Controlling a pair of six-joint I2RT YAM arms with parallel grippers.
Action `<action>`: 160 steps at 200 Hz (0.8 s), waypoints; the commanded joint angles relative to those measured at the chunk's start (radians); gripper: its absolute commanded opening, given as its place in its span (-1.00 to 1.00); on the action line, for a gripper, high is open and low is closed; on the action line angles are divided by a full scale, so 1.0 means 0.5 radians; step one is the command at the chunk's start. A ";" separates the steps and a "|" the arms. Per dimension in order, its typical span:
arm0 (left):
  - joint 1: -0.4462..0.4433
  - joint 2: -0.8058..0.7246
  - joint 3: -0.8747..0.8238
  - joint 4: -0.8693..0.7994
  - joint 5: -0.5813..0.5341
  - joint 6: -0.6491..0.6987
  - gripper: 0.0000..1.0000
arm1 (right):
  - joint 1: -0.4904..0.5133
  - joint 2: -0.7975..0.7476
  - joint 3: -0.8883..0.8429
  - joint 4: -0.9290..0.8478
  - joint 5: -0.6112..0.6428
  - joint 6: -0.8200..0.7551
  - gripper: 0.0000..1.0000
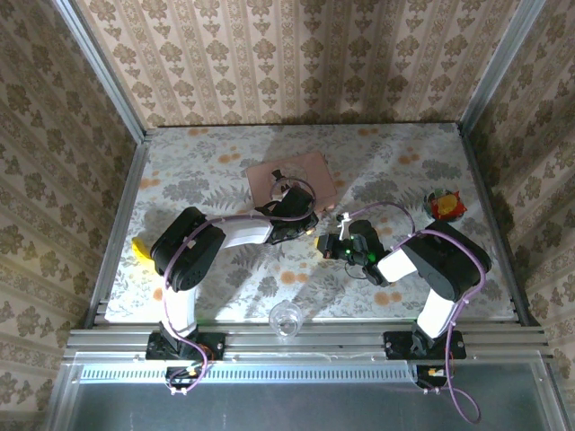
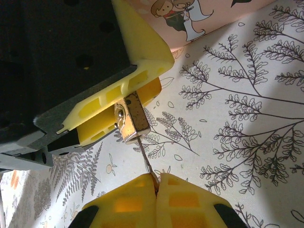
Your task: Unlock the padlock with the key
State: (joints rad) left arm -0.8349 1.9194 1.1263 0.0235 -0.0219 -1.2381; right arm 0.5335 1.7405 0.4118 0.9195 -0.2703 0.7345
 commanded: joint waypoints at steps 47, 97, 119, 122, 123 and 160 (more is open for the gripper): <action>-0.024 0.063 0.021 -0.013 0.271 -0.133 -1.00 | -0.070 0.004 0.096 0.201 -0.019 0.008 -1.00; -0.037 0.073 0.022 0.003 0.292 -0.140 -1.00 | -0.070 0.001 0.149 0.160 -0.015 0.004 -1.00; -0.042 0.074 0.020 0.016 0.289 -0.149 -1.00 | -0.067 0.004 0.176 0.129 -0.036 -0.012 -1.00; -0.041 0.076 0.021 0.017 0.289 -0.149 -1.00 | -0.064 0.004 0.182 0.128 -0.035 -0.012 -1.00; -0.041 0.076 0.021 0.017 0.289 -0.150 -1.00 | -0.064 0.006 0.181 0.128 -0.037 -0.012 -1.00; -0.049 0.090 0.030 0.027 0.296 -0.164 -1.00 | -0.051 0.031 0.165 0.243 -0.004 0.026 -1.00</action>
State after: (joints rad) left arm -0.8303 1.9308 1.1294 0.0525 -0.0227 -1.2385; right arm 0.5083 1.7435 0.4370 0.8925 -0.3065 0.7372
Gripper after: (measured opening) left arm 0.291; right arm 0.066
